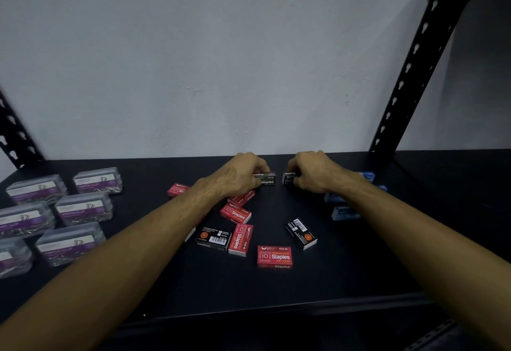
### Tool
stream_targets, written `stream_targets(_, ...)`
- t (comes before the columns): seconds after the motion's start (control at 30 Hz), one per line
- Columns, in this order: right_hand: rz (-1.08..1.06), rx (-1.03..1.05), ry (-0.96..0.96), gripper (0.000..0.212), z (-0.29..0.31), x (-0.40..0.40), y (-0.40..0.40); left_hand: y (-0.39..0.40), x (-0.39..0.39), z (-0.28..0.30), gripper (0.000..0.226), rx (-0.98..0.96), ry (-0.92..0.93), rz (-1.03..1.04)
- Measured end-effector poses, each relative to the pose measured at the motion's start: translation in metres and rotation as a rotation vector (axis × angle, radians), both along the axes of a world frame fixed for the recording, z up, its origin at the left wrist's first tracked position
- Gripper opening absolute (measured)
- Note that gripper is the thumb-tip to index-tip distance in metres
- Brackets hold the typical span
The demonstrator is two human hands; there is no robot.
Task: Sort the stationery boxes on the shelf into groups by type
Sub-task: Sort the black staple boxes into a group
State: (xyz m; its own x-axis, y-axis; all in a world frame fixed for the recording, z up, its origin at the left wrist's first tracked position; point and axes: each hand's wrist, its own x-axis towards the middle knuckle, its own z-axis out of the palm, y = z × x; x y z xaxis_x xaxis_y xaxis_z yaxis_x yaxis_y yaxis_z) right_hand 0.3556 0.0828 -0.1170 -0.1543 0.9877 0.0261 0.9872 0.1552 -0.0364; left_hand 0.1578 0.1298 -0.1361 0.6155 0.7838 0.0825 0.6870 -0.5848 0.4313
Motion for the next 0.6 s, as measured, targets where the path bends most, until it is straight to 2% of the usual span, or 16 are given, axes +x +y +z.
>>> stream_targets(0.27, 0.012, 0.016, -0.022, 0.018, -0.002, 0.001, 0.002, -0.001, 0.003, 0.0, 0.025, -0.003, -0.013, -0.001)
stream_targets(0.47, 0.009, 0.076, -0.024, 0.041, 0.003, 0.003, -0.006, -0.003, -0.004, 0.004, 0.039, -0.002, -0.032, 0.032)
stream_targets(0.6, 0.024, 0.167, -0.013, 0.043, 0.012, -0.001, -0.02, -0.013, -0.022, 0.017, 0.04, 0.042, -0.059, 0.067)
